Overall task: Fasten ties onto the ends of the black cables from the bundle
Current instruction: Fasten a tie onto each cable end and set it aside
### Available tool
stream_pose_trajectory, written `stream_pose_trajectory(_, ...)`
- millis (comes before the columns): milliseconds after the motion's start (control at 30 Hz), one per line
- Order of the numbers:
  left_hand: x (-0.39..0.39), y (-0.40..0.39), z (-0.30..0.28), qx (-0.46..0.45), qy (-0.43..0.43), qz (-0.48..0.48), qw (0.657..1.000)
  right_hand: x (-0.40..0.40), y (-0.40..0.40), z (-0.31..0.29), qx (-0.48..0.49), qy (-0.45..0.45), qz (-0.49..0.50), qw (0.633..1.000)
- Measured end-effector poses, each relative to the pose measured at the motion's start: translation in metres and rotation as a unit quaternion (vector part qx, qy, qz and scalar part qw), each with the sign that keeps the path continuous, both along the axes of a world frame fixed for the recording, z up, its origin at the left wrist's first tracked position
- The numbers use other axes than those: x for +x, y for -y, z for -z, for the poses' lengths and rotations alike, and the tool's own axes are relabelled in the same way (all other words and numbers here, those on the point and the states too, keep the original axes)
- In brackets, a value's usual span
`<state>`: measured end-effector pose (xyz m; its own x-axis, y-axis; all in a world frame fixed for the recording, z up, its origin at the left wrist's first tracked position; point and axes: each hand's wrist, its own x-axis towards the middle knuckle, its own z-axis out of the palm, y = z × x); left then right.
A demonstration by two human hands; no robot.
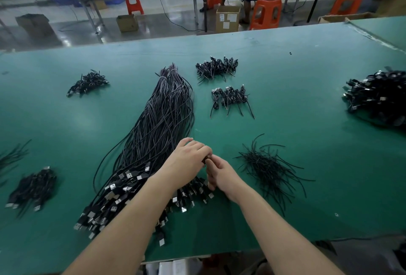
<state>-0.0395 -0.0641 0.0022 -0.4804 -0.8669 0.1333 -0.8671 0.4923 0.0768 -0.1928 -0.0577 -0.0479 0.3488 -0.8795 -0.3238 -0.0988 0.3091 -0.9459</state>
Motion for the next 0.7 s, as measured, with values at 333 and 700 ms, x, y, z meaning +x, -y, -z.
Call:
stream_pose_trajectory(333,0.001,0.001,0.005,0.003,0.018,0.005,1.000,0.003,-0.004,-0.012,-0.001,-0.029,-0.008,1.000)
stream_pose_trajectory(700,0.002,-0.004,-0.012,-0.063,0.055,0.011,0.996,0.000,-0.002,-0.020,0.076,0.018,-0.035,0.996)
